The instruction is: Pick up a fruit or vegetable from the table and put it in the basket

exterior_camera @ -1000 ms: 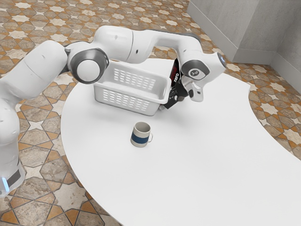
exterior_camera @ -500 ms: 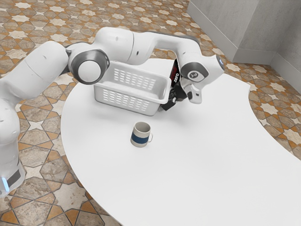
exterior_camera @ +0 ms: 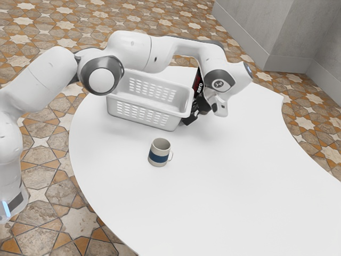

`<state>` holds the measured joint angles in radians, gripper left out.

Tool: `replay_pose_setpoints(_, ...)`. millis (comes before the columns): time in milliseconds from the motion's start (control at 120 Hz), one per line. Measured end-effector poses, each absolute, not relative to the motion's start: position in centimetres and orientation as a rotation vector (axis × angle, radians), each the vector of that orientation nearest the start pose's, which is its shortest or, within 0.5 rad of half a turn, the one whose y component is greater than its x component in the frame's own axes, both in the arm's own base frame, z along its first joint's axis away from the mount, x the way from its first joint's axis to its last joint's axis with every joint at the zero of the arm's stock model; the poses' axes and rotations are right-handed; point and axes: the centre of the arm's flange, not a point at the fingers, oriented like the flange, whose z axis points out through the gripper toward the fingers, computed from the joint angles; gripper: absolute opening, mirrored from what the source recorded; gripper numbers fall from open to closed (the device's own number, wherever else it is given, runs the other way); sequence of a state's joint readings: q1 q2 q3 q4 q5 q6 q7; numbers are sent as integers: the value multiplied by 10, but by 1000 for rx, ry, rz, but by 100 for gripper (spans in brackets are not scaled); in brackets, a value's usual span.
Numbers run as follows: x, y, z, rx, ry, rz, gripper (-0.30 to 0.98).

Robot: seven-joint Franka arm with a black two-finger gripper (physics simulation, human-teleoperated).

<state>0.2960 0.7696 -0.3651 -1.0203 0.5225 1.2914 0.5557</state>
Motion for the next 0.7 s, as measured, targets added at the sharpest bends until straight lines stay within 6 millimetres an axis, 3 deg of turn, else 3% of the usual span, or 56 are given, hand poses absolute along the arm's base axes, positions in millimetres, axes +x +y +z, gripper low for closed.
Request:
replay_pose_setpoints(192,697,98,386,-2794,804,760,40)
replay_pose_setpoints(542,697,94,389,-2791,812,763,20)
replay_pose_setpoints(700,696,87,396,-2785,826,752,19)
